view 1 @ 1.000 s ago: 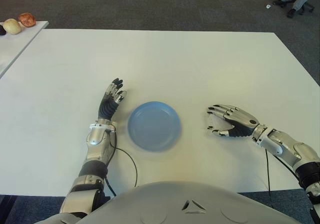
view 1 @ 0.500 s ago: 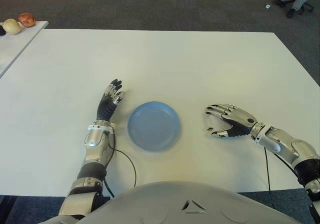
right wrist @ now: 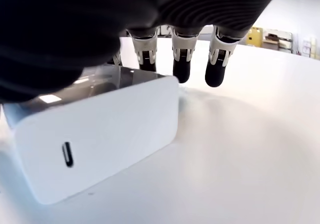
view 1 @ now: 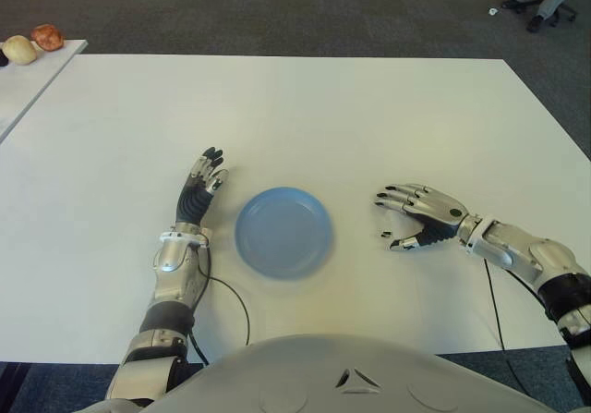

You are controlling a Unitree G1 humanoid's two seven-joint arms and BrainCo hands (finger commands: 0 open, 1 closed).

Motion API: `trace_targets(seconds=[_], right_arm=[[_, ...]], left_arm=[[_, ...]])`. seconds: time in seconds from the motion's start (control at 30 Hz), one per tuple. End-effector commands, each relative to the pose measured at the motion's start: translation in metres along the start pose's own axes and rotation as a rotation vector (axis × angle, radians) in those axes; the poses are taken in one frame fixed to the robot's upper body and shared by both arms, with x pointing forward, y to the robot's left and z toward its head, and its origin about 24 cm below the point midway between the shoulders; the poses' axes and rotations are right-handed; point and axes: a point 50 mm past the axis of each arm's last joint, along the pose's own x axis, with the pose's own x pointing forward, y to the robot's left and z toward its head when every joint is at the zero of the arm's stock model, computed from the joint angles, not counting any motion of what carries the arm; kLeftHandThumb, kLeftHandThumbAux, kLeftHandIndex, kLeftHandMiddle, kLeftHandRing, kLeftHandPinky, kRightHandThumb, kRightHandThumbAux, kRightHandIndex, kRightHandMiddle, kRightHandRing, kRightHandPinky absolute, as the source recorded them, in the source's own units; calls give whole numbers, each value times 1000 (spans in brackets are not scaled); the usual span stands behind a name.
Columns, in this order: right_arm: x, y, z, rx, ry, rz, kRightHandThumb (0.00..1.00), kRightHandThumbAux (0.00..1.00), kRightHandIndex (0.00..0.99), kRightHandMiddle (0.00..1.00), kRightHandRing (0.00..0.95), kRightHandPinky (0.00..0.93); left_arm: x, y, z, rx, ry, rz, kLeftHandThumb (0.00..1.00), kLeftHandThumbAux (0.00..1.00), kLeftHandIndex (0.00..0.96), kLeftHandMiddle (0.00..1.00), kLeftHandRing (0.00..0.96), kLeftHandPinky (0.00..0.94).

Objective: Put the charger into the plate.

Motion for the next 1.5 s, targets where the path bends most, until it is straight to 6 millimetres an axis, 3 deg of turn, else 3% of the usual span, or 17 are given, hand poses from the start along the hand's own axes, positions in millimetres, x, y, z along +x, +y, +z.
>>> trace_targets(seconds=[0.03, 0.83, 1.5], right_arm=[[11, 19, 3, -38, -16, 81, 145, 210, 0, 0, 0, 0], [27, 28, 5, -148, -82, -22, 162, 257, 0, 0, 0, 0], [31, 31, 3, -80, -37, -143, 161, 255, 0, 0, 0, 0]], left_arm=[[-32, 6, -31, -29, 183, 25, 0, 479, 67, 109, 88, 91], [-49, 26, -21, 11, 185, 29, 0, 467, 73, 106, 84, 84], [-54, 36, -19, 31, 237, 11, 0, 490, 61, 102, 74, 60]])
